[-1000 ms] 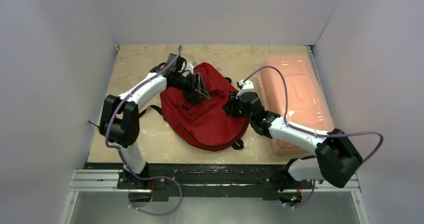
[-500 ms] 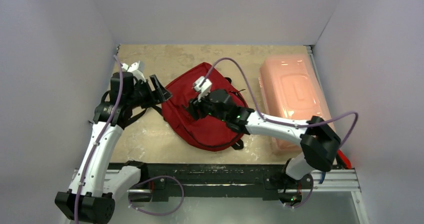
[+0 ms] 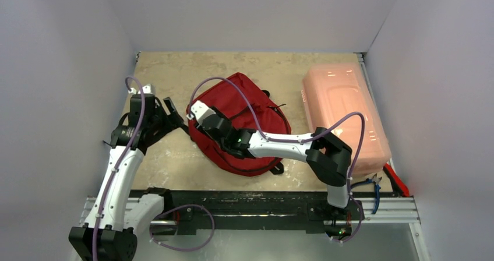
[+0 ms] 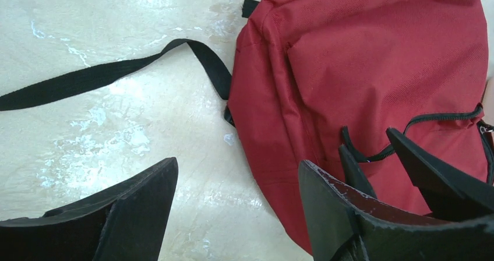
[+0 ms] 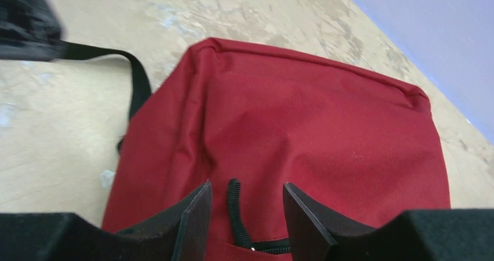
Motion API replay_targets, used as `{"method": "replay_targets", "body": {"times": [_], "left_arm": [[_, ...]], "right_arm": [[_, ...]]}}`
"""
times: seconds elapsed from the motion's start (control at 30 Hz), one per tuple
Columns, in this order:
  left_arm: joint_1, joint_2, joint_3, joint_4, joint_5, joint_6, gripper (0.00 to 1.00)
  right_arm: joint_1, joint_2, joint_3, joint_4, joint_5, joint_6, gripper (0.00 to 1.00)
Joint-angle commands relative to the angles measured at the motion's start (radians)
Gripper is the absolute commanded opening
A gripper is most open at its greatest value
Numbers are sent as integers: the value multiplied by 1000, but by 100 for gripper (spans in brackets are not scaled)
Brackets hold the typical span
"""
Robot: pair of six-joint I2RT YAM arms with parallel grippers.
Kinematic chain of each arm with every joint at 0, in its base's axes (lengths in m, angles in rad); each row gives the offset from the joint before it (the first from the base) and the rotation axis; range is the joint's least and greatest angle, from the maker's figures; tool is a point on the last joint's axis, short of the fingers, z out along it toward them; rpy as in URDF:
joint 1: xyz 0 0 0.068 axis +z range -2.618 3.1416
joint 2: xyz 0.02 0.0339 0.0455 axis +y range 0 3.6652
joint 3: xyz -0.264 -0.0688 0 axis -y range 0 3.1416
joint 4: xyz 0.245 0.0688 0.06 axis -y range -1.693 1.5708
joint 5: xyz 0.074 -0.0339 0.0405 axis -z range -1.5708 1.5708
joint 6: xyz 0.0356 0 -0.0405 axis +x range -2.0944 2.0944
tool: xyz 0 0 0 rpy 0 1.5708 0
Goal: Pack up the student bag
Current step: Zip the student bag at the center of the board.
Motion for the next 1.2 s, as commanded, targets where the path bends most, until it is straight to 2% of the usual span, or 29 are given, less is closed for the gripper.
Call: {"method": "replay_targets", "body": {"times": [0.0,0.33,0.57,0.67,0.7,0.77,0.87,0.93,1.0,1.07,1.17], "left_arm": [[29,-4,-9,36,-9,-23,75],[46,13,-20,51,59,-24,75],[50,66,-29,75,148,-29,74],[51,100,-47,114,255,-31,71],[51,113,-60,138,317,-30,69],[51,145,-82,181,435,-30,67],[50,197,-136,265,590,-75,66],[48,247,-207,406,746,-187,67],[42,315,-283,600,877,-352,67],[34,375,-324,730,938,-456,67],[24,414,-333,773,948,-491,68]], "right_arm": [[-6,34,102,-91,75,-2,50],[2,70,101,-115,103,-1,46],[4,80,105,-89,156,-2,20],[3,41,82,-53,142,43,0],[-4,21,68,-45,133,78,0],[-31,-23,50,-65,71,185,0],[-117,-93,12,-90,-142,379,0],[-167,-125,-19,-86,-294,494,0],[-187,-153,-76,-40,-375,566,0],[-191,-172,-109,7,-420,605,0],[-196,-173,-114,33,-485,643,0]]}}
